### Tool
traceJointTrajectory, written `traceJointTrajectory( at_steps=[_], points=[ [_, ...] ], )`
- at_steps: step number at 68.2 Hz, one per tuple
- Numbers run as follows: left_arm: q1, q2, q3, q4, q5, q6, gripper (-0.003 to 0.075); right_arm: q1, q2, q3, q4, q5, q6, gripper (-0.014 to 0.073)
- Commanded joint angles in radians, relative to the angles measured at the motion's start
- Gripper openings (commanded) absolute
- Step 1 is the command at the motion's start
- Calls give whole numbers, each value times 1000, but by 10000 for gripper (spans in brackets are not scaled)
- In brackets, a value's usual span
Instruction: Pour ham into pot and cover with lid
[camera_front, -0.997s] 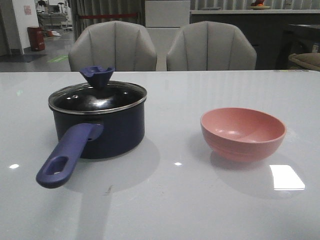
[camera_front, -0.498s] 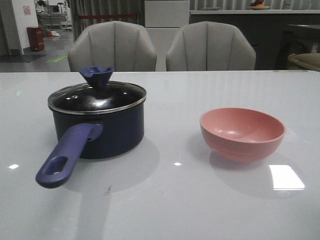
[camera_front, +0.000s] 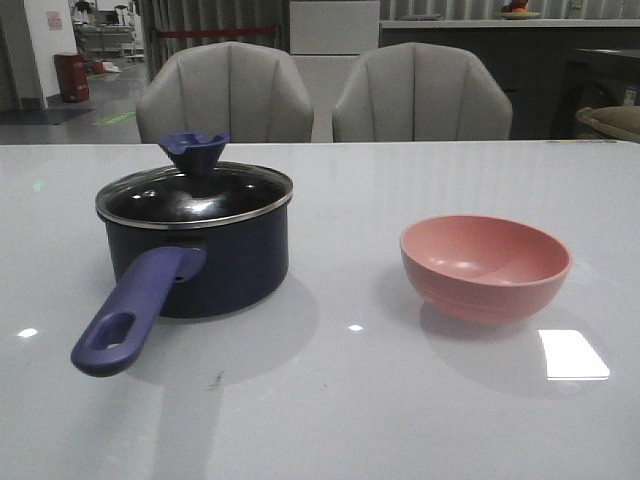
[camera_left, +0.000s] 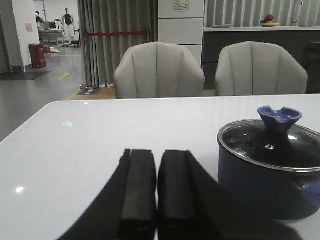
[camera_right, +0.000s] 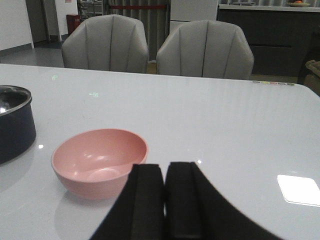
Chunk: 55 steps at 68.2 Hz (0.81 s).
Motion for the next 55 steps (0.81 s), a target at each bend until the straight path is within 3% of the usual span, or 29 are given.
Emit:
traceJointTrajectory(
  at_steps=[1,55],
  points=[
    [0,-18,21,-1,-81,-12,112,-34,-20,-4,17,-98,-13,160],
    [0,-18,21,-1,-81,-12,112,-65,-20,-4,17,-117,-13,160]
  ],
)
